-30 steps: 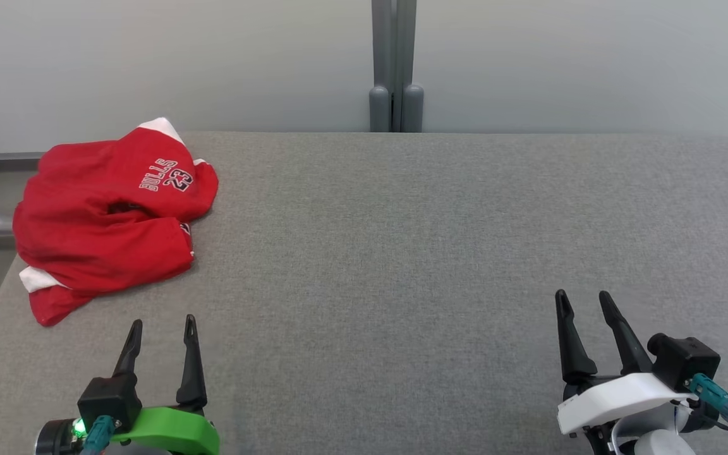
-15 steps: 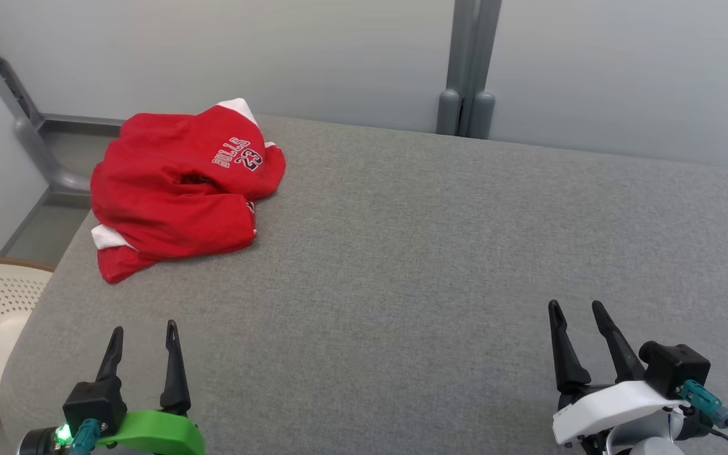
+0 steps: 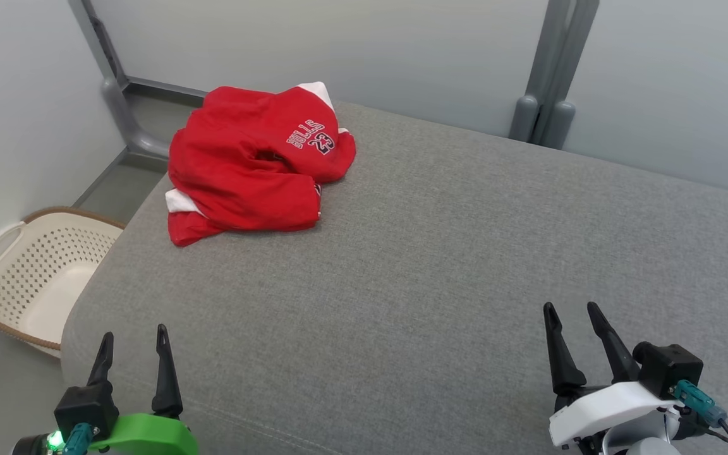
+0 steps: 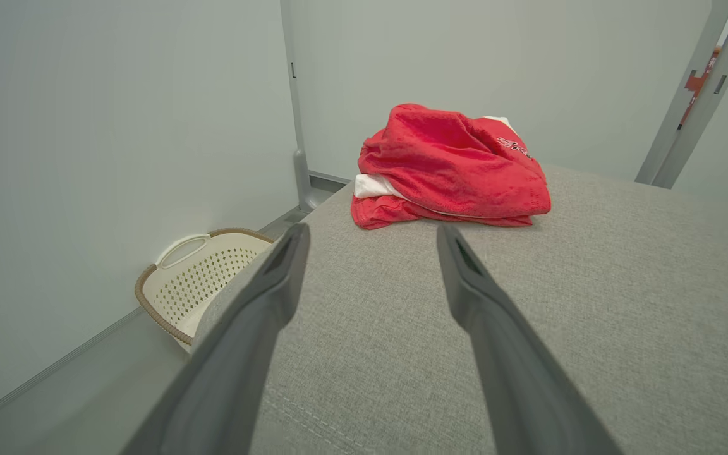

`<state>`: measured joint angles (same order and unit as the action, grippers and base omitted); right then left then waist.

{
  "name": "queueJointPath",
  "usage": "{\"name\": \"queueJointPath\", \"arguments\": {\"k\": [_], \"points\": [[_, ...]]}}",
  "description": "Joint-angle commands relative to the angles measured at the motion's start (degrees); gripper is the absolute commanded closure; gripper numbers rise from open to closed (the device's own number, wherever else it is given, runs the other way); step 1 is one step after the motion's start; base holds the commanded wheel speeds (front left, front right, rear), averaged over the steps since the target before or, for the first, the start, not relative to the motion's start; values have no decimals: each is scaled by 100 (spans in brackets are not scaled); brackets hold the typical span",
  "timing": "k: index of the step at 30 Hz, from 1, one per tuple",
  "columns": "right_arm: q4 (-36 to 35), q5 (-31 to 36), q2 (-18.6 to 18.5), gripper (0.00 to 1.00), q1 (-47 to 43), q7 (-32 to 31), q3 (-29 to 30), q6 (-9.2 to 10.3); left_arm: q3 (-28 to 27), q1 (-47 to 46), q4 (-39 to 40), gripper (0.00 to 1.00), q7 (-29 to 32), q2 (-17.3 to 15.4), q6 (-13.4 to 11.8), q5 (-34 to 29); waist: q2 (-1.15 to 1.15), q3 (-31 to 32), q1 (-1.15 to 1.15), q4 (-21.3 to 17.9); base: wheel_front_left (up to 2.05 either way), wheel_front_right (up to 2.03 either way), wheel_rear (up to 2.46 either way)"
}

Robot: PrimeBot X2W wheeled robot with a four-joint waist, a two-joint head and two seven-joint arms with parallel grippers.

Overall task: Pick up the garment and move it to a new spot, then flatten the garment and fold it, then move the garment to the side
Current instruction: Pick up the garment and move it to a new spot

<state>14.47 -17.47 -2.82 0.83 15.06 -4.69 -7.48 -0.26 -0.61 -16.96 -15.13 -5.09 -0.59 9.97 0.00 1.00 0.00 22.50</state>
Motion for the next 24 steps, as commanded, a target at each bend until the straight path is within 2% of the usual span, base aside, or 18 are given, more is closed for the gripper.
{"name": "queueJointPath", "arguments": {"k": [1, 12, 24], "points": [[3, 20, -16, 0, 24, 18, 1, -2, -18, 64, 7, 0, -4, -30, -40, 2, 0, -11, 0, 204, 0, 0, 0], [51, 39, -15, 0, 29, 18, -60, -2, -80, 138, 10, 0, -4, -115, -84, 62, 0, 40, 0, 542, 0, 0, 0], [52, 94, -16, 0, 83, 18, -120, -1, -94, 36, -6, 0, -4, -156, -101, 127, 0, -28, 0, 453, 0, 0, 0]]}}
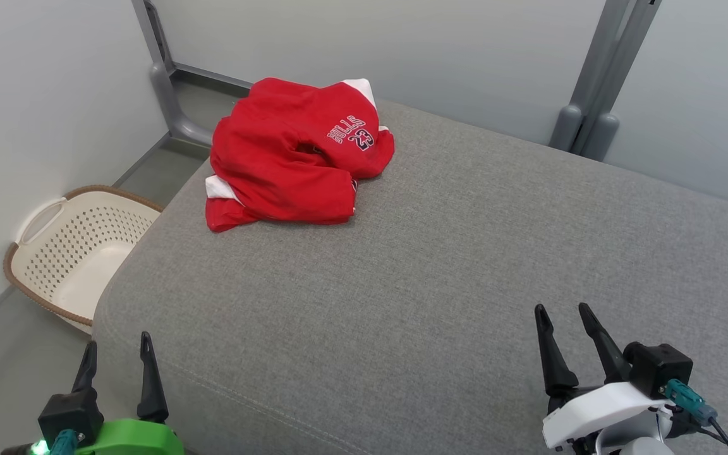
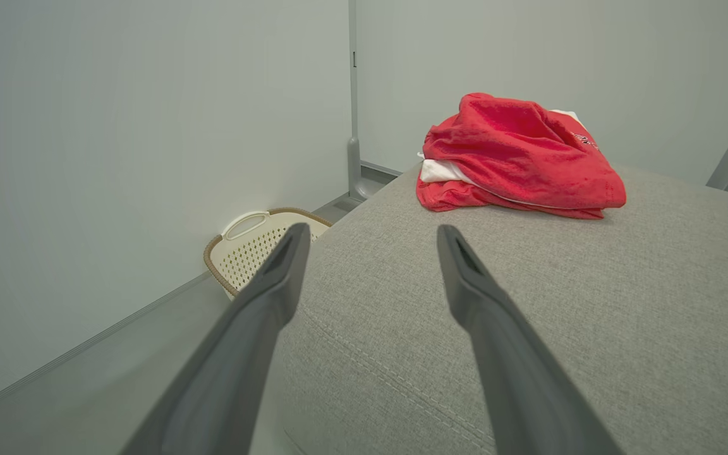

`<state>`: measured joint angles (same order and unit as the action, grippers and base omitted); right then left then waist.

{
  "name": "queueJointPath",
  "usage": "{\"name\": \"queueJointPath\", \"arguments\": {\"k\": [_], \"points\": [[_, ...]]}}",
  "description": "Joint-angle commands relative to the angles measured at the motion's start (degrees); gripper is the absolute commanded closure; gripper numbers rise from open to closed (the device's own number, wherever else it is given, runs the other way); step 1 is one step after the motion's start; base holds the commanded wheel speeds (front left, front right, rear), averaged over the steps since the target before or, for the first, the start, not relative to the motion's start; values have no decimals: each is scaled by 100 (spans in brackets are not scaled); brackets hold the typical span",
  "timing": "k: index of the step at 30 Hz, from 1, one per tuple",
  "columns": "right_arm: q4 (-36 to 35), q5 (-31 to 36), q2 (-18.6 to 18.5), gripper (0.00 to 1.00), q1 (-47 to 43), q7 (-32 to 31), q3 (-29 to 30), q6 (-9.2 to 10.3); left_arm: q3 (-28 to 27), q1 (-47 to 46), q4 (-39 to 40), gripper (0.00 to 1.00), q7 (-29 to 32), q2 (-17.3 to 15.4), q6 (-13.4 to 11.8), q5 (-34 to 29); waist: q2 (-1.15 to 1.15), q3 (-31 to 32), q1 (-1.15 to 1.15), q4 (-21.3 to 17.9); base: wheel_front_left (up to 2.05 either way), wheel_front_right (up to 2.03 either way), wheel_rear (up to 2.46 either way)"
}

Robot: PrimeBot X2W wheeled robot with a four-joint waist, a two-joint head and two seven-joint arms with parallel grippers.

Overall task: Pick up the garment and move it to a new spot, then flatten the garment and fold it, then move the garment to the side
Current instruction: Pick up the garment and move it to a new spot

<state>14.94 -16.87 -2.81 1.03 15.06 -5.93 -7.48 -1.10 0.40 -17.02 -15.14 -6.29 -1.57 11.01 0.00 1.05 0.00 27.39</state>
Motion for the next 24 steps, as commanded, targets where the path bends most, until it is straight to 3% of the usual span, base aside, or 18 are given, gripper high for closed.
{"name": "queueJointPath", "arguments": {"k": [1, 10, 24], "points": [[4, 53, -34, 0, 84, 17, -4, -2, -18, -157, 5, 0, -3, -74, 16, 28, 0, -75, 0, -85, 0, 0, 0], [-255, 170, -296, 0, 322, -42, 33, -1, -121, -1116, 99, 0, 17, -241, 78, 173, 0, -621, 0, -650, 0, 0, 0], [-1098, 292, -737, 0, 891, -308, 219, -1, -438, -3373, -102, 0, 439, -1124, 372, 440, 0, -2078, 0, -2131, 0, 0, 0]]}}
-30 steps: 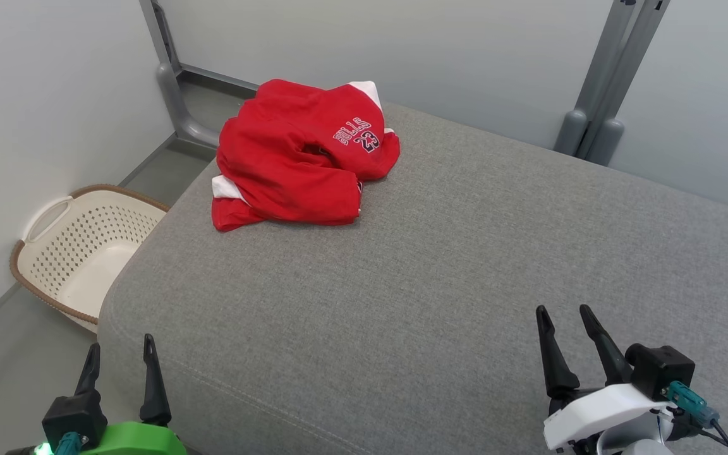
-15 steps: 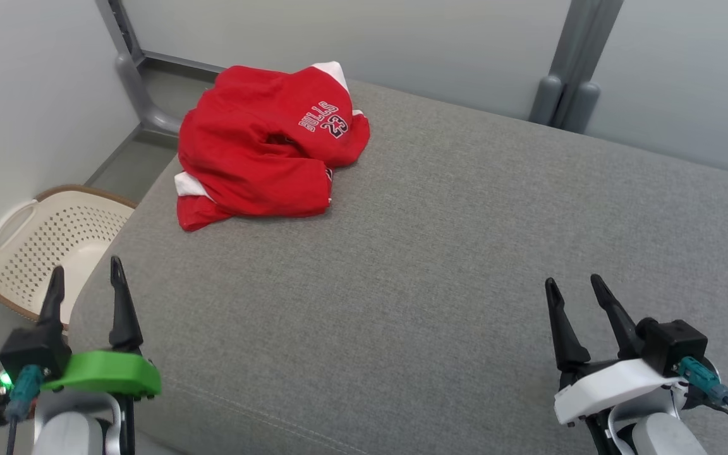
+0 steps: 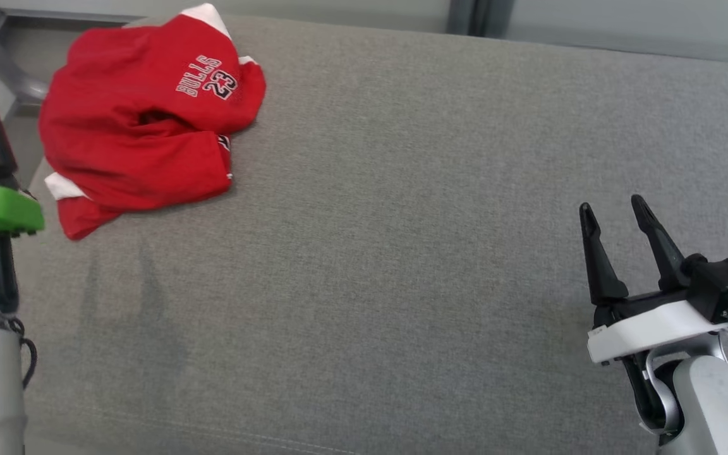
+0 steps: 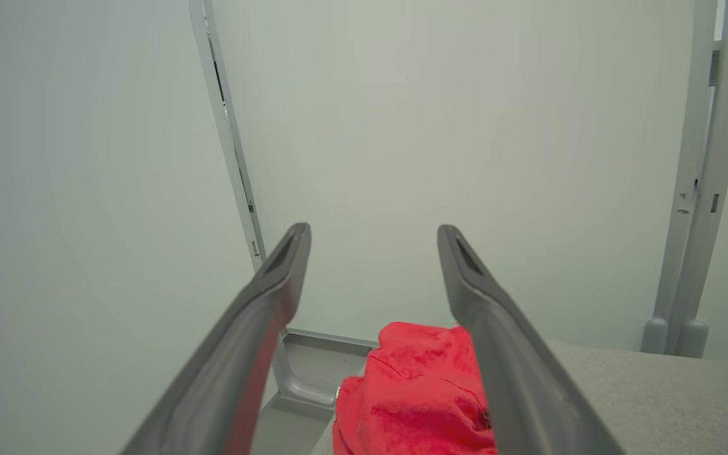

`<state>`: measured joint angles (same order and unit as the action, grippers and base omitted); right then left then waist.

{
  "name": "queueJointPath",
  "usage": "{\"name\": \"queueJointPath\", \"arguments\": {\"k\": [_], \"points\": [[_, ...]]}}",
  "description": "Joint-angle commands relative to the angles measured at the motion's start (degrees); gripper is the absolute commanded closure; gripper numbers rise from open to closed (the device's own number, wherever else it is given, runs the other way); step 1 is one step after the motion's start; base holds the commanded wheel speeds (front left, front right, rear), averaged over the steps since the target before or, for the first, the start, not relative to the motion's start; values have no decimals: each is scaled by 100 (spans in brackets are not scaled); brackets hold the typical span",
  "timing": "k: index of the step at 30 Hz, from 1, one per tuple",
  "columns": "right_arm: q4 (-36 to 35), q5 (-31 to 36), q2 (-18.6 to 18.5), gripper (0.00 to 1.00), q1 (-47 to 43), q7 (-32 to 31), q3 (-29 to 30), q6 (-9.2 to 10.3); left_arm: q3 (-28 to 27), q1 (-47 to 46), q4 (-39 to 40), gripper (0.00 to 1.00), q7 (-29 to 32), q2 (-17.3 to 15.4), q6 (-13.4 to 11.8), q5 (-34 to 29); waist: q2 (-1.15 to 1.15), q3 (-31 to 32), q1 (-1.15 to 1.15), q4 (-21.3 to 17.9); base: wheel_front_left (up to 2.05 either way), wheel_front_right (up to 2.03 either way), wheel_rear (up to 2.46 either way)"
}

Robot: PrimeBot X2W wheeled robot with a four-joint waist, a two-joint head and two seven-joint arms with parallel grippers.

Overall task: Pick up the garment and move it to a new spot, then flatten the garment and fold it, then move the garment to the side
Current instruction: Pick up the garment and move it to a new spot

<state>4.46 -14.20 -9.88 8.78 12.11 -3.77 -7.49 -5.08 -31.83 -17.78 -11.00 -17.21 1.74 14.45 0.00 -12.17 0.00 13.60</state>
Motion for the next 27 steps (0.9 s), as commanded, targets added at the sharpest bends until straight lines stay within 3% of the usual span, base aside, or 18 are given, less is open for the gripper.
{"name": "queueJointPath", "arguments": {"k": [1, 11, 17, 22, 27], "points": [[-88, 24, -53, 0, 149, -10, 40, 0, -62, -302, -96, 0, 74, -76, 86, 157, 0, -829, 0, -815, 0, 0, 0], [-379, 65, -75, 0, 361, 42, 238, 0, -29, -1437, -806, 0, 767, -591, 227, 248, 0, -1489, 0, -1352, 0, 0, 0], [-361, 4, -80, 0, 433, 105, 279, 0, 1, -1554, -1791, 0, 1480, -822, 233, 339, 0, -1624, 0, -1495, 0, 0, 0], [-308, 17, -68, 0, 410, 125, 312, 0, 71, -1411, -2328, 0, 1907, -874, 245, 381, 0, -1567, 0, -1468, 0, 0, 0], [-274, -6, -80, 0, 447, 133, 235, 0, 215, -1350, -2880, 0, 2728, -835, 273, 453, 0, -1494, 0, -1432, 0, 0, 0]]}}
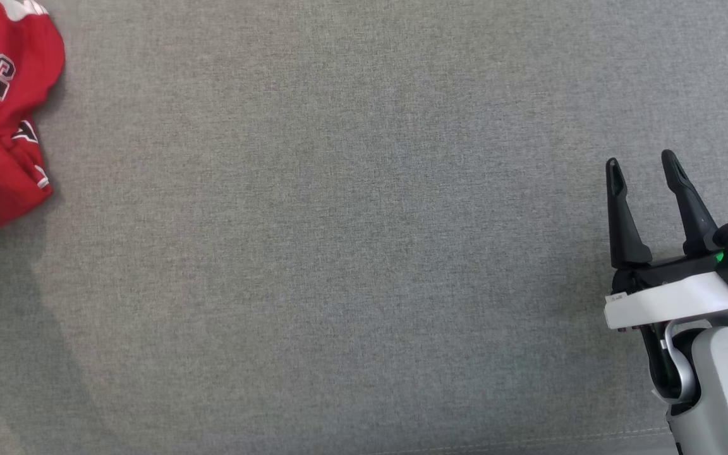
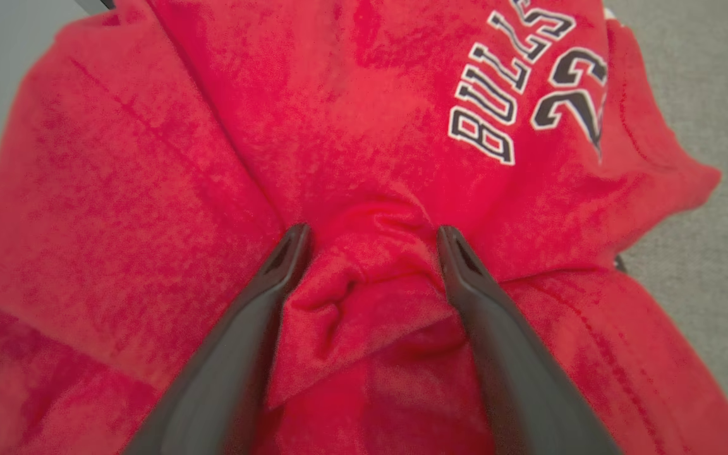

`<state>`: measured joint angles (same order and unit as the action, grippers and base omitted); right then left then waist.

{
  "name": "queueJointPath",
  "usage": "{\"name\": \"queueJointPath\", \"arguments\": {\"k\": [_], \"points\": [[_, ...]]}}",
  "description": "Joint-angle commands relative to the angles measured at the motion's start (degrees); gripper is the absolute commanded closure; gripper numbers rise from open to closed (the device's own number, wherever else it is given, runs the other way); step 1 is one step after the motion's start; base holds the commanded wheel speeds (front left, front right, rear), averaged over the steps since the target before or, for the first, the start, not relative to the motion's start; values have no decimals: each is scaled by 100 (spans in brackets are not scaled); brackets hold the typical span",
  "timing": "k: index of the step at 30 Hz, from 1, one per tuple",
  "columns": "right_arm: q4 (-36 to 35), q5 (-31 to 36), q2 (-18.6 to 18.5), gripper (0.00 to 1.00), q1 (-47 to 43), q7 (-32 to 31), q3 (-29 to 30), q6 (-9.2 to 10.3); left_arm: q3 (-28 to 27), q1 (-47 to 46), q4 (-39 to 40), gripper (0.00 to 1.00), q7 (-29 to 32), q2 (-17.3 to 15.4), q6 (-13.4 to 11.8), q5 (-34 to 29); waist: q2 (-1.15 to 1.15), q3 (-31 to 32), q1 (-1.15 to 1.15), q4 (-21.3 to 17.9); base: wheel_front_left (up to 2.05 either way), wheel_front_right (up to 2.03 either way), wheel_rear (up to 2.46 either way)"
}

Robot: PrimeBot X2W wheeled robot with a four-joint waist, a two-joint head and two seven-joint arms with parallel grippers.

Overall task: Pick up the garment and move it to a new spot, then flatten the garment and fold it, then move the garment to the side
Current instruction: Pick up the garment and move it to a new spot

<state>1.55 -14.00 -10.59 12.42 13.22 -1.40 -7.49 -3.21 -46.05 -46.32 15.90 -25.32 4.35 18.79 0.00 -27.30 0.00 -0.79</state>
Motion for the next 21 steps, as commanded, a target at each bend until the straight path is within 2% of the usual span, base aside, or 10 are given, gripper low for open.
{"name": "queueJointPath", "arguments": {"k": [1, 3, 4, 5, 6, 21], "points": [[25, -32, -8, 0, 85, 19, -19, 0, 71, 86, -88, 0, 117, -52, 23, -20, 0, 29, 0, 3, 0, 0, 0], [35, -41, -3, 0, 87, 15, -52, 0, 49, 69, -188, 0, 157, -26, 24, 54, 0, 48, 0, -10, 0, 0, 0], [42, -46, -6, 0, 80, 19, -57, 0, 56, 65, -230, 37, 138, -11, 29, 64, 0, 60, 0, -15, 0, 0, 0], [49, -54, -14, 0, 69, 22, -59, 0, 71, 60, -241, 89, 103, -9, 51, 73, 0, 69, 0, -18, 0, 0, 0], [63, -53, -20, 0, 58, 25, -61, 0, 79, 55, -259, 100, 43, -15, 63, 89, 0, 88, 0, -22, 0, 0, 0], [377, -124, 128, 0, -86, 83, -156, 0, 278, -339, 15, 100, -1553, -215, -32, -256, 0, 815, 0, 66, 0, 0, 0]]}}
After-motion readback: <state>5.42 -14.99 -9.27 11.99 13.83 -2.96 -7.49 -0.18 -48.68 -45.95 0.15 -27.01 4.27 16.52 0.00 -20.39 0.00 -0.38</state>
